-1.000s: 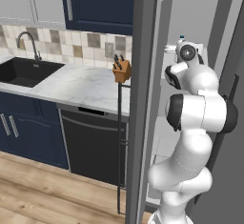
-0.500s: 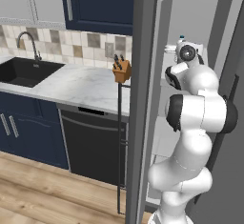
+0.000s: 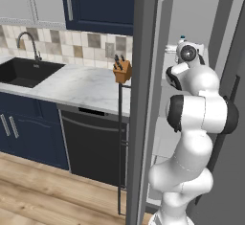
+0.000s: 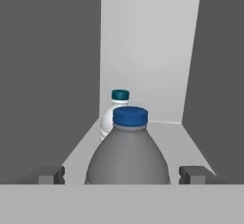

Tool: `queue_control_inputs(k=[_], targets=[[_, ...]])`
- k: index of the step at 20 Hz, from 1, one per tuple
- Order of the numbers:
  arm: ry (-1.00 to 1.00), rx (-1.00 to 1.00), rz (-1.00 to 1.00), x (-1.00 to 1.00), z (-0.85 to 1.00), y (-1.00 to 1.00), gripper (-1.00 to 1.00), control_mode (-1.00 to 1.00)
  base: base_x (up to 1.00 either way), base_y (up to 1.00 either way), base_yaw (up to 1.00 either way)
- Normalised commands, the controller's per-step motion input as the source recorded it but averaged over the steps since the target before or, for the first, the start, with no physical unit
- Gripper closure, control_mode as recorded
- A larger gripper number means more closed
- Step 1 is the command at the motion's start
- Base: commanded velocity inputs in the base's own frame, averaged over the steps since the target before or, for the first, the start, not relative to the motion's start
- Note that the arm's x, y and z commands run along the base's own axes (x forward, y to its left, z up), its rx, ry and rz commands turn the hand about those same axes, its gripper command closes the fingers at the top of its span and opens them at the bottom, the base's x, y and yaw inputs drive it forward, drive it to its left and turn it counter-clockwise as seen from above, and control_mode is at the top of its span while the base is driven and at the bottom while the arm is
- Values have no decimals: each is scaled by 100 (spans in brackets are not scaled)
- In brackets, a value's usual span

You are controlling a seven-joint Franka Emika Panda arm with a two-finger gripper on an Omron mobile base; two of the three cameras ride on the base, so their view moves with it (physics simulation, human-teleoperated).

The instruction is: Take the bottled waters from the counter and place them in the freezer to freeze. Close the freezer door after placing the bottles.

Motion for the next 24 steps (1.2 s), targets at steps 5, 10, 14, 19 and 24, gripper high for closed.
queue_control_inputs(k=[5, 10, 14, 19, 24], targets=[[0, 0, 0, -1, 0, 0, -100, -100, 0, 0, 0], [0, 0, 0, -2, 0, 0, -100, -100, 0, 0, 0], [0, 0, 0, -11, 0, 0, -100, -100, 0, 0, 0], [-1, 0, -1, -30, 0, 0, -100, -100, 0, 0, 0], [-7, 0, 0, -27, 1, 0, -100, -100, 0, 0, 0]])
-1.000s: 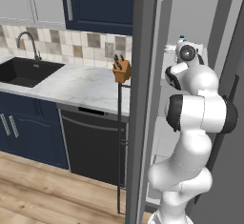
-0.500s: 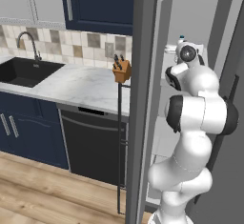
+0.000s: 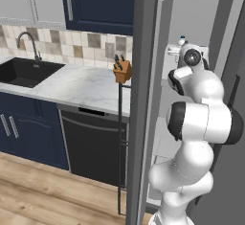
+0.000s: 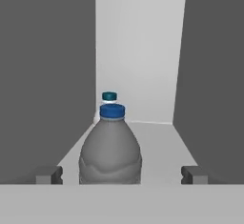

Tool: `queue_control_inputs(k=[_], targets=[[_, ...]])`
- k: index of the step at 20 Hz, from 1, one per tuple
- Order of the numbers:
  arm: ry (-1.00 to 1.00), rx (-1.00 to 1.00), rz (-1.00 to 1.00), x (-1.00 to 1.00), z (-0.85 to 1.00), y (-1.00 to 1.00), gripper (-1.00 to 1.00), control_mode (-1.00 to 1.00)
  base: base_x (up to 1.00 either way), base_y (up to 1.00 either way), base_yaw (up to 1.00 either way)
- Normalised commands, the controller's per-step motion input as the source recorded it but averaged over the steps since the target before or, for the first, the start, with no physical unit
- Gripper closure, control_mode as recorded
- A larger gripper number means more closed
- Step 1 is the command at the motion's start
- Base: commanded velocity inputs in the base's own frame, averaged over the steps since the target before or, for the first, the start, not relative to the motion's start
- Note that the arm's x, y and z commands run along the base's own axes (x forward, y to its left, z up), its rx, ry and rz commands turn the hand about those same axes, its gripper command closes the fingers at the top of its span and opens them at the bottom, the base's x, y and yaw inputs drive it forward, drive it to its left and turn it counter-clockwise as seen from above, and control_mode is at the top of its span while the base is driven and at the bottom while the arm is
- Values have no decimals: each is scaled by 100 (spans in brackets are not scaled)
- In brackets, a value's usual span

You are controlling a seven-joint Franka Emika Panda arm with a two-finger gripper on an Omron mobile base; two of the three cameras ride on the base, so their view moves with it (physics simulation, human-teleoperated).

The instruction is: Take the bottled waters from the counter and place them in the freezer to freeze. Close the freezer door after placing the bottles.

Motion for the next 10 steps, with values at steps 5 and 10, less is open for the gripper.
queue_control_inputs(k=[5, 10], targets=[[-4, 0, 0, -34, 11, 2, -100, -100, 0, 0, 0], [0, 0, 0, -66, 23, 3, -100, -100, 0, 0, 0]])
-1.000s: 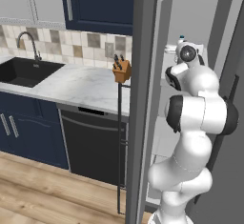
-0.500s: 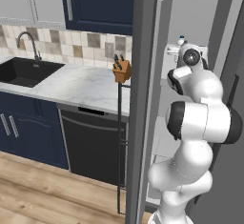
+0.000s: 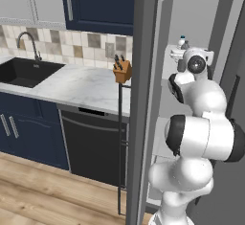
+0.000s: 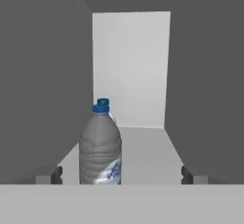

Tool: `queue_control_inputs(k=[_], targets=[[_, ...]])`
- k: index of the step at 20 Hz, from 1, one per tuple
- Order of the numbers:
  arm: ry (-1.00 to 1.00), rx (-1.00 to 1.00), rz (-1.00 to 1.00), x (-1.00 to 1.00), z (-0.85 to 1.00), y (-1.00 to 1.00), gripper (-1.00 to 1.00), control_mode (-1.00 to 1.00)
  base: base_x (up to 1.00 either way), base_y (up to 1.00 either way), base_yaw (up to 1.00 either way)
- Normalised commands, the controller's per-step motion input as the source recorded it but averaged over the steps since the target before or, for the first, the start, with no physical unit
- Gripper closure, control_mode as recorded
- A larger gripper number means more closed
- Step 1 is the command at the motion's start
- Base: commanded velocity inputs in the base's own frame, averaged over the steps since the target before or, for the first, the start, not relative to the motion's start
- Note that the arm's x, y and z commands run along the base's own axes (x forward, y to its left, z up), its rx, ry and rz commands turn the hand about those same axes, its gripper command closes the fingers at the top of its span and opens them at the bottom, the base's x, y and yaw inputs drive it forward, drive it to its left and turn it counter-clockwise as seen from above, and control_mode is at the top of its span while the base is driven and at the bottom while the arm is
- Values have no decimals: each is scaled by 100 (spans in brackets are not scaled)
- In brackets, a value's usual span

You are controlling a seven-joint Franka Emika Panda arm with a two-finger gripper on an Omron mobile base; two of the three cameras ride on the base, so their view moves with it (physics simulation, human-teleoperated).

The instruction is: Take the bottled waters from the counter and place them in the freezer to freeze. Close the freezer door after placing the bottles.

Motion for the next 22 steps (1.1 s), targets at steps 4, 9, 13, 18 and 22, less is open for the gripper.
queue_control_inputs(k=[4, 9, 13, 18, 22], targets=[[0, 0, 0, -81, 37, 0, -100, -100, 0, 0, 0], [0, 0, 0, -95, 50, 0, -100, -100, 0, 0, 0], [2, 1, 0, -100, 50, 0, -100, -100, 0, 0, 0], [8, 0, 0, -100, 37, 9, -100, -100, 0, 0, 0], [24, 0, 1, -95, 34, 30, -100, -100, 0, 0, 0]])
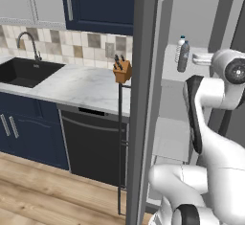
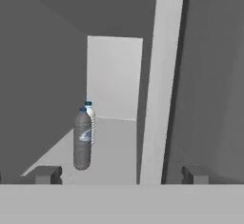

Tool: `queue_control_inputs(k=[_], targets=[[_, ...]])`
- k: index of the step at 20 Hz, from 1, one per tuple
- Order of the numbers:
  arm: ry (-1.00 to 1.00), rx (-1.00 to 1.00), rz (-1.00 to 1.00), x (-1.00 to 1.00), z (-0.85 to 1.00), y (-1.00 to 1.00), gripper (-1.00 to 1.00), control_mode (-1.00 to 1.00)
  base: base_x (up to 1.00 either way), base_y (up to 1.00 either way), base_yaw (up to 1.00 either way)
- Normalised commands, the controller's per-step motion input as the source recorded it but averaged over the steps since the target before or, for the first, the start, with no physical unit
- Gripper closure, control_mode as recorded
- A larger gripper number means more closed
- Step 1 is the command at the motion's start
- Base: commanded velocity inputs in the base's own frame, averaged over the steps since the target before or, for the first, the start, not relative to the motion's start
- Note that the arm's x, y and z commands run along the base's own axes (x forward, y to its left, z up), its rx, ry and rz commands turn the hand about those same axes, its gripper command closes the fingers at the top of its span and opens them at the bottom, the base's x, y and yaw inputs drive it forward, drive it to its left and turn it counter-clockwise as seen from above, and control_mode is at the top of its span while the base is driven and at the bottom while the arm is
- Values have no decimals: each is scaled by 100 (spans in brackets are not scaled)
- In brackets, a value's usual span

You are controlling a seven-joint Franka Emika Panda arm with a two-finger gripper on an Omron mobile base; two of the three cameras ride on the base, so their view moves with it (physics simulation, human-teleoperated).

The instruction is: Take the bottled waters from the counter and place them in the freezer to freeze. Close the freezer door after placing the bottles.

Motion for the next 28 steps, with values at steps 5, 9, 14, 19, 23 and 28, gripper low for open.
queue_control_inputs(k=[5, 9, 14, 19, 23, 28], targets=[[25, 1, 0, -99, 19, 27, -100, -100, 0, 0, 0], [14, 12, 0, -99, 0, 27, -100, -100, 0, 0, 0], [6, 17, 1, -91, -21, 30, -100, -100, 0, 0, 0], [-6, 10, 0, -75, -39, 30, -100, -100, 0, 0, 0], [8, 1, 2, -29, -11, 41, -100, -100, 0, 0, 0], [0, 9, 11, -5, -35, 51, -100, -100, 0, 0, 0]])
